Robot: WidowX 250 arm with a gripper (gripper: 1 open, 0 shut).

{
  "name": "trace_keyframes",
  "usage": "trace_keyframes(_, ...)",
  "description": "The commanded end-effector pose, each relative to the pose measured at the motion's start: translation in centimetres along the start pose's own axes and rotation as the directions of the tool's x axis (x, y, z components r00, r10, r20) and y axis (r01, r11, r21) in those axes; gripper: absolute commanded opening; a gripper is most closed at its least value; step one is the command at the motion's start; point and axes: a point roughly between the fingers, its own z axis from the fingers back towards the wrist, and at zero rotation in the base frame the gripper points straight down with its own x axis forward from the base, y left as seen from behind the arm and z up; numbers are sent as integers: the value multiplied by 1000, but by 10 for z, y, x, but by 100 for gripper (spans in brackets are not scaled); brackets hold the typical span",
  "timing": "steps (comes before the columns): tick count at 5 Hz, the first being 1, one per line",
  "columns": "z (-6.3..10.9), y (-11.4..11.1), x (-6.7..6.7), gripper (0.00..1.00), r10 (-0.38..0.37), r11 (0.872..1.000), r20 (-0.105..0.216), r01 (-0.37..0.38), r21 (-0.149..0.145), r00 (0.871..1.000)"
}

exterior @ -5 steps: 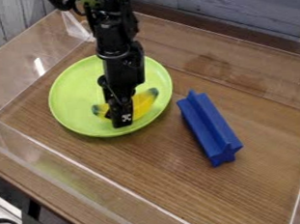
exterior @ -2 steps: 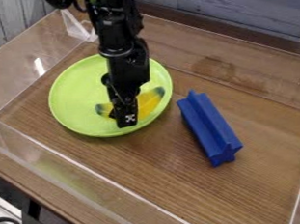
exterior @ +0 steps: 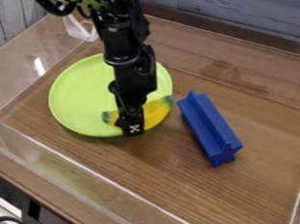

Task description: Remove the banana from inside the green plate and put it on the table

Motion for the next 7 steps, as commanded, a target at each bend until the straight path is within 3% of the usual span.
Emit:
trace_keyframes(1, 13, -6, 8, 0, -41, 998, 48, 39, 46, 998)
trace_keyframes(4, -1, -29, 23, 0, -110, 994, 61, 108, 30, 992)
trace_keyframes(7, -14, -35, 34, 0, -118, 993, 68, 117, 22, 991)
